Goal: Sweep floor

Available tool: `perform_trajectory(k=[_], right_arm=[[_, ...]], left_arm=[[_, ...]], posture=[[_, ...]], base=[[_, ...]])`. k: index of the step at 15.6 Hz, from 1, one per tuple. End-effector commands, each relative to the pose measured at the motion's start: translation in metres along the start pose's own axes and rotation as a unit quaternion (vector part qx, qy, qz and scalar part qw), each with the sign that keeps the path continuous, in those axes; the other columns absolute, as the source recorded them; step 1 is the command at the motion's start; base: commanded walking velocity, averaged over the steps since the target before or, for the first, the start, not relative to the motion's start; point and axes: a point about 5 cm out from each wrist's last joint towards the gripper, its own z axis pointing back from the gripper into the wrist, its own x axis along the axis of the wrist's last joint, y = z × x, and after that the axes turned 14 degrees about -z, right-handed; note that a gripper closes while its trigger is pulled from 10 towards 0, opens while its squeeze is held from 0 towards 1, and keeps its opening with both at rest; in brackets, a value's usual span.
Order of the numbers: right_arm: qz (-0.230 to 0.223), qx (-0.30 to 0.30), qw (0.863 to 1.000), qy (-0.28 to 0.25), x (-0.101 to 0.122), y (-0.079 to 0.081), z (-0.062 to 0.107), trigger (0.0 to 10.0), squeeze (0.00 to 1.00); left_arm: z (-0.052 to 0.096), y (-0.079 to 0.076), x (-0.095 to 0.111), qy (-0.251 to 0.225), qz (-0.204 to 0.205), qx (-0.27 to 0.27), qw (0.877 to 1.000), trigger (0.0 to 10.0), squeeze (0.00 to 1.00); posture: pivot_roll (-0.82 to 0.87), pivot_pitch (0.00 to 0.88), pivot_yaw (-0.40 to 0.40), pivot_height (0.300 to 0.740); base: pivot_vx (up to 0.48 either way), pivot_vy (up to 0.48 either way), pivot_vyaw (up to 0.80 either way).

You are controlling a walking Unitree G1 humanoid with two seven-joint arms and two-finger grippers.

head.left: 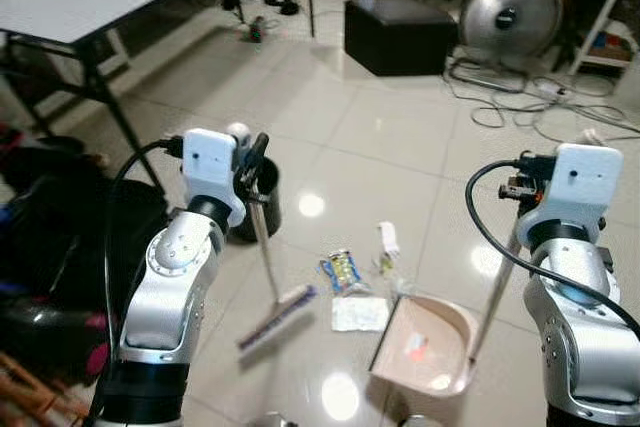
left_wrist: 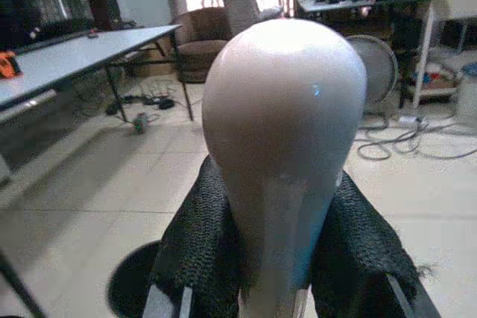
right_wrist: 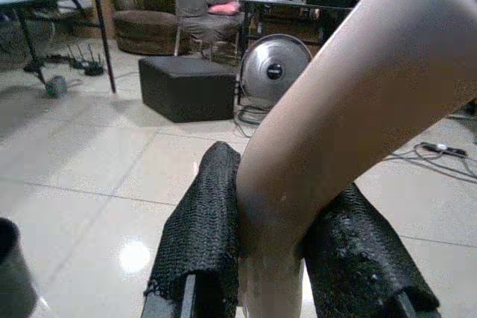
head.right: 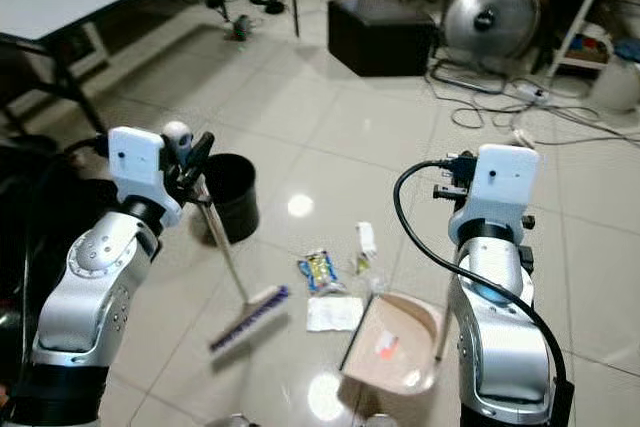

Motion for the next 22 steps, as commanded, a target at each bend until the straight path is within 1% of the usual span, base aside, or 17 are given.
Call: perform_trajectory(k=[1,3,5,7,9,11,15,17,18,20,21,22], right_arm=[[-0.008,-0.007,1.0,-0.021,0.0059,-0.0025,-0.0014,10.0,0.0],[-0.013,-0.011,1.0,-0.02,0.0052,-0.0026,-0.0027,10.0,0.0],[-0.017,-0.01,1.0,-0.022,0.0051,-0.0025,-0.0028,10.0,0.0],[-0.006,-0.001,1.0,-0.021,0.0036,-0.0016,-0.0021,10.0,0.0],[0.009,-0.002,1.0,-0.012,0.0007,-0.0018,-0.003,10.0,0.0],[0.008,-0.001,1.0,-0.008,0.0005,-0.0007,-0.0051,10.0,0.0],[0.003,0.022,1.0,-0.018,0.005,0.0044,-0.0069,10.0,0.0],[0.013,0.027,0.999,-0.017,0.0045,0.0045,-0.006,10.0,0.0],[0.011,0.026,1.0,-0.013,0.0023,0.0049,-0.0059,10.0,0.0],[-0.012,0.016,1.0,-0.01,0.0022,0.0043,-0.0058,10.0,0.0],[-0.027,0.014,1.0,-0.009,0.0014,0.0041,-0.0046,10.0,0.0],[-0.029,0.014,0.999,-0.008,0.0011,0.0041,-0.0046,10.0,0.0]], left_arm=[[-0.0019,0.0012,0.01,-0.027,-0.019,0.006,0.999,10.0,0.0],[-0.0003,0.0012,0.0079,-0.021,-0.014,0.005,1.0,10.0,0.0],[-0.0007,-0.0001,0.0091,-0.025,-0.01,0.006,1.0,10.0,0.0],[-0.0019,-0.0041,0.0128,-0.037,-0.006,-0.003,0.999,10.0,0.0],[-0.0032,-0.0054,0.0141,-0.04,-0.008,-0.005,0.999,10.0,0.0],[-0.0047,-0.0041,0.0142,-0.039,-0.011,0.001,0.999,10.0,0.0],[-0.005,0.0002,0.0152,-0.041,-0.012,0.01,0.999,10.0,0.0],[-0.0041,0.0012,0.015,-0.04,-0.014,0.012,0.999,10.0,0.0],[-0.0047,0.0018,0.0159,-0.041,-0.014,0.011,0.999,10.0,0.0],[-0.0051,0.0028,0.0167,-0.042,-0.016,0.011,0.999,10.0,0.0],[-0.0035,0.0035,0.0142,-0.038,-0.016,0.013,0.999,10.0,0.0],[-0.0036,0.0032,0.0139,-0.037,-0.015,0.012,0.999,10.0,0.0]], posture=[[-0.08,0.052,0.063,0.74],[-0.08,0.055,0.063,0.74],[-0.08,0.055,0.062,0.74],[-0.08,0.058,0.065,0.74],[-0.08,0.056,0.063,0.74],[-0.09,0.058,0.057,0.74],[-0.08,0.068,0.052,0.74],[-0.08,0.072,0.049,0.74],[-0.08,0.073,0.046,0.74],[-0.07,0.08,0.047,0.74],[-0.08,0.07,0.051,0.74],[-0.08,0.067,0.05,0.74]], base=[[0.0,0.0,-0.57],[0.0,0.0,-0.79],[0.0,0.0,-0.79],[0.0,0.0,-0.62],[0.0,0.0,0.0],[0.0,0.0,0.0],[0.264,0.0,0.0],[0.319,0.0,0.0],[0.33,0.0,0.0],[0.334,0.0,0.0],[0.334,0.0,0.0],[0.334,0.0,0.0]])
